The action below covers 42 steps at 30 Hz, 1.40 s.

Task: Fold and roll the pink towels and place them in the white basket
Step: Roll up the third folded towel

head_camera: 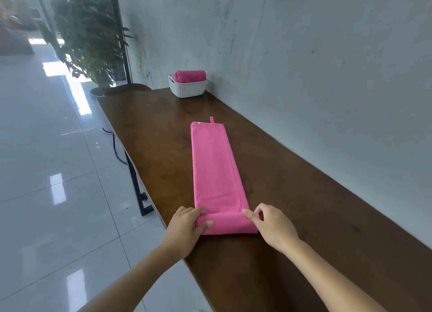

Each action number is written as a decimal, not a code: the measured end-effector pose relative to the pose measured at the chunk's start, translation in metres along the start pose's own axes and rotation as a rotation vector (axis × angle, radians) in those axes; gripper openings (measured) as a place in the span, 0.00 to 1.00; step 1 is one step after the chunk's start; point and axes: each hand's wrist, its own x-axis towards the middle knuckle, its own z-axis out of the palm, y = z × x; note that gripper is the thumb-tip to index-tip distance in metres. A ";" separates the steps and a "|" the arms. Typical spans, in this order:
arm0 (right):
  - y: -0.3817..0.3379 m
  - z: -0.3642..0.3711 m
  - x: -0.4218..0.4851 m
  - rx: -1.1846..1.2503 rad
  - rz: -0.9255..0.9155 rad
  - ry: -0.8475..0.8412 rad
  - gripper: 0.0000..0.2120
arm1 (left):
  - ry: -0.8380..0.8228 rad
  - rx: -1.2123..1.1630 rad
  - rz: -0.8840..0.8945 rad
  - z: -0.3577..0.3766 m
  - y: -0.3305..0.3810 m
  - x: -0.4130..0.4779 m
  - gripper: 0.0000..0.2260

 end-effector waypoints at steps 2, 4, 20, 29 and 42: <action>-0.002 0.002 -0.005 0.016 -0.157 0.098 0.18 | -0.042 -0.063 -0.054 -0.005 -0.001 0.000 0.13; -0.002 0.005 -0.009 0.036 -0.271 0.107 0.17 | -0.089 -0.182 -0.137 -0.010 -0.003 0.000 0.11; 0.014 0.027 -0.005 0.269 -0.285 -0.015 0.24 | 0.254 0.053 0.057 -0.004 -0.001 -0.006 0.07; -0.004 0.027 0.025 0.355 -0.112 -0.010 0.23 | 0.031 -0.008 -0.014 -0.012 -0.018 0.011 0.32; 0.001 0.025 0.003 0.293 -0.195 -0.007 0.20 | -0.112 -0.210 -0.296 -0.028 -0.009 0.028 0.21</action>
